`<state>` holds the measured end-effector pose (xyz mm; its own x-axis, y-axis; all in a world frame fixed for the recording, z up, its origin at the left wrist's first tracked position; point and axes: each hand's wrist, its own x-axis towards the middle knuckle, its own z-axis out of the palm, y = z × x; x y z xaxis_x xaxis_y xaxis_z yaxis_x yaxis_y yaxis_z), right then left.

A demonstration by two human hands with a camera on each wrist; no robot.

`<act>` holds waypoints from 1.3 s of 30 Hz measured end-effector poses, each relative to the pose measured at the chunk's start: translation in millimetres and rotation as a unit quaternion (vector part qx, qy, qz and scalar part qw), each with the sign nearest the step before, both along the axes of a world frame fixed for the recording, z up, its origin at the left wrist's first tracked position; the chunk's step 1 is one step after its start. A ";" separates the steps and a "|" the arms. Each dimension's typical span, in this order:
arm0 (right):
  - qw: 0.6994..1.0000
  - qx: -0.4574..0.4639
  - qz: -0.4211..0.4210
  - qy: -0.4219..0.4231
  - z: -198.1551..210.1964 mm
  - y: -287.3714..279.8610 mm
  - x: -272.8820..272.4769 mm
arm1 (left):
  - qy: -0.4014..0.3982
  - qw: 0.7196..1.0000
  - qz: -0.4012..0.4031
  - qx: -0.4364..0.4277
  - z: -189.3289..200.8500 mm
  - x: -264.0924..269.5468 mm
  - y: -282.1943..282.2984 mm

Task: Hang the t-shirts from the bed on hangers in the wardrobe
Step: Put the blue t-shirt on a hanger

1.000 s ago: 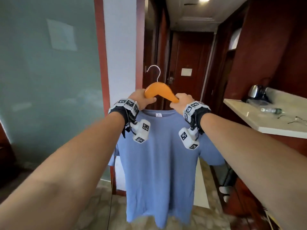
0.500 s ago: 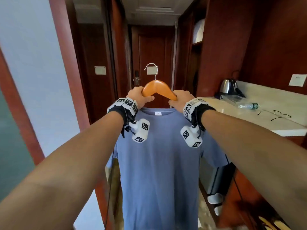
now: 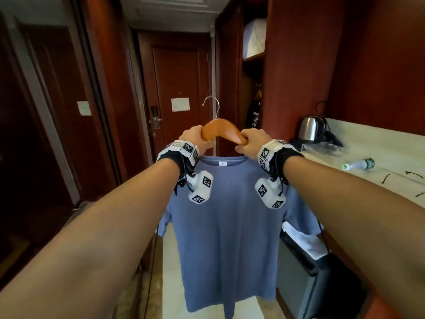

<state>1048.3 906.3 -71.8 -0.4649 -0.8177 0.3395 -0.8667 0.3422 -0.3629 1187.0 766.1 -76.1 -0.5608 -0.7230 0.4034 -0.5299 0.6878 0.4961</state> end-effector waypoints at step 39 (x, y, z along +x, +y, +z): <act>0.921 -0.019 -0.374 0.109 40.1 -657.8 -604.0 | 0.059 0.908 -0.369 0.190 30.8 -704.7 -700.6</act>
<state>444.3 248.5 -31.7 -0.8106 -0.2827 0.5129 -0.4477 0.8637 -0.2316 482.3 65.5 -45.2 -0.9182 -0.2673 0.2923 0.0782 0.6011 0.7953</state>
